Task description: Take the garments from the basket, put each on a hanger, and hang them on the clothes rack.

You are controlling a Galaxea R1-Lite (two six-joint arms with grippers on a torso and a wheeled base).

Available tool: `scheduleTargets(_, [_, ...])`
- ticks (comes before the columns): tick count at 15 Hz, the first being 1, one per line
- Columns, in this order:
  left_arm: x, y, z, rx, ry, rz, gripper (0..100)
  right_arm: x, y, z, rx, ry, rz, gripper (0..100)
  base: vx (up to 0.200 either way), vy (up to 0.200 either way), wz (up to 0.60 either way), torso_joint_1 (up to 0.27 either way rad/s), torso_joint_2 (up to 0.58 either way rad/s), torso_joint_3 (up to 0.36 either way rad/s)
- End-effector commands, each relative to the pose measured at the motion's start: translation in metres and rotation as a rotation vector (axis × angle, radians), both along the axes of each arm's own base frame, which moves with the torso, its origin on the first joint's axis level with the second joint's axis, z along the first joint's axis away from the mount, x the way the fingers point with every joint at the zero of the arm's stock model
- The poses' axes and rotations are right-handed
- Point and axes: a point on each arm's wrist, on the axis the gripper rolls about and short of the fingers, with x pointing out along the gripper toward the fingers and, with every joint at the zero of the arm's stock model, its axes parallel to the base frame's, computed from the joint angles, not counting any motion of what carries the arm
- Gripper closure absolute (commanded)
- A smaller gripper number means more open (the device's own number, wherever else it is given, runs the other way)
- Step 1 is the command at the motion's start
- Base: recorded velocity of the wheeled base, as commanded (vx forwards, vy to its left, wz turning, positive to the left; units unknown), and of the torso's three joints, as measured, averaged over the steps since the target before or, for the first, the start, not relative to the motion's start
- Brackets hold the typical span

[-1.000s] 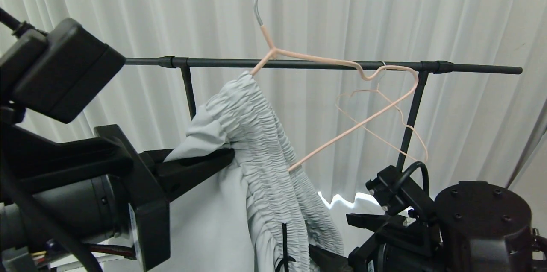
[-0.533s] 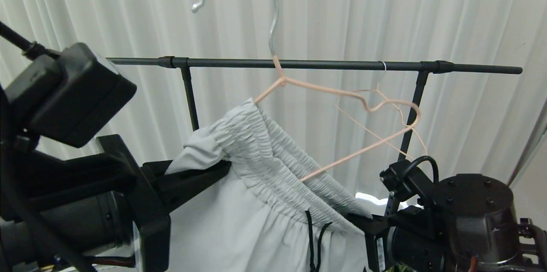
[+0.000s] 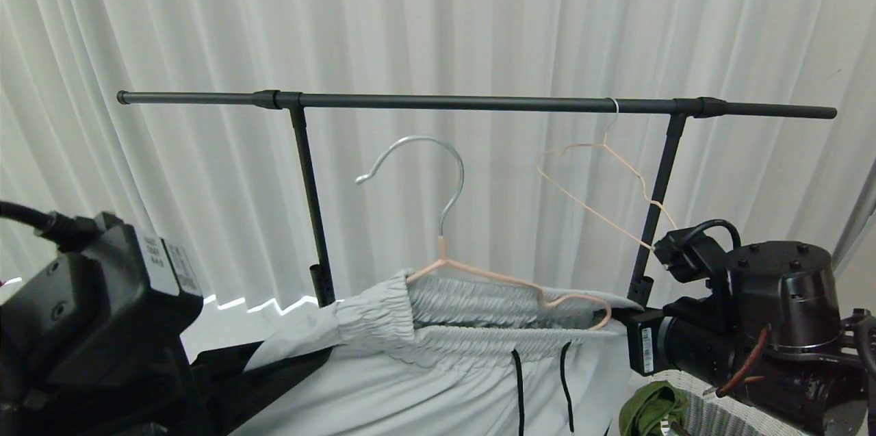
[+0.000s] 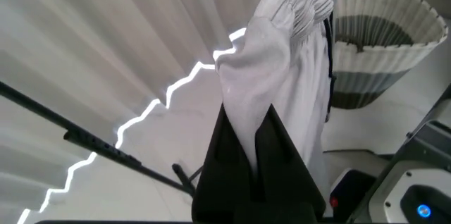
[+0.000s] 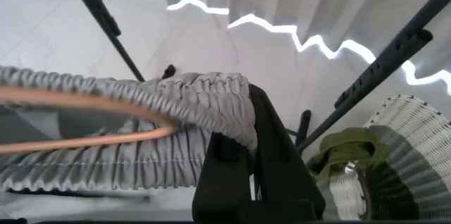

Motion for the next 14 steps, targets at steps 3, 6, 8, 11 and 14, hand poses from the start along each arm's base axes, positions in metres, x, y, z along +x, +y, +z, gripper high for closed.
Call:
scheduleTargets(3, [-0.002,0.010,-0.018,0.062,0.026,0.029,100,-0.004,-0.006,0.009,0.002,-0.036,0.011,100,0.000,0.000,0.00,0.000,0.00,0.000])
scheduleTargets(6, [0.011,0.009,-0.026,0.130,0.041,0.112,100,-0.019,-0.013,0.023,-0.067,-0.062,0.104,100,0.000,0.000,0.00,0.000,0.00,0.000])
scheduleTargets(8, [0.012,0.008,-0.025,0.139,0.029,0.129,100,-0.024,-0.014,0.034,-0.052,-0.079,0.129,100,0.000,0.000,0.00,0.000,0.00,0.000])
scheduleTargets(11, [0.012,0.008,-0.028,0.158,0.029,0.127,100,-0.028,-0.013,0.045,-0.048,-0.113,0.150,100,0.000,0.000,0.00,0.000,0.00,0.000])
scheduleTargets(14, [0.017,0.007,-0.030,0.176,0.030,0.168,100,-0.046,-0.015,0.049,-0.071,-0.111,0.219,0,0.000,0.000,0.00,0.000,0.00,0.000])
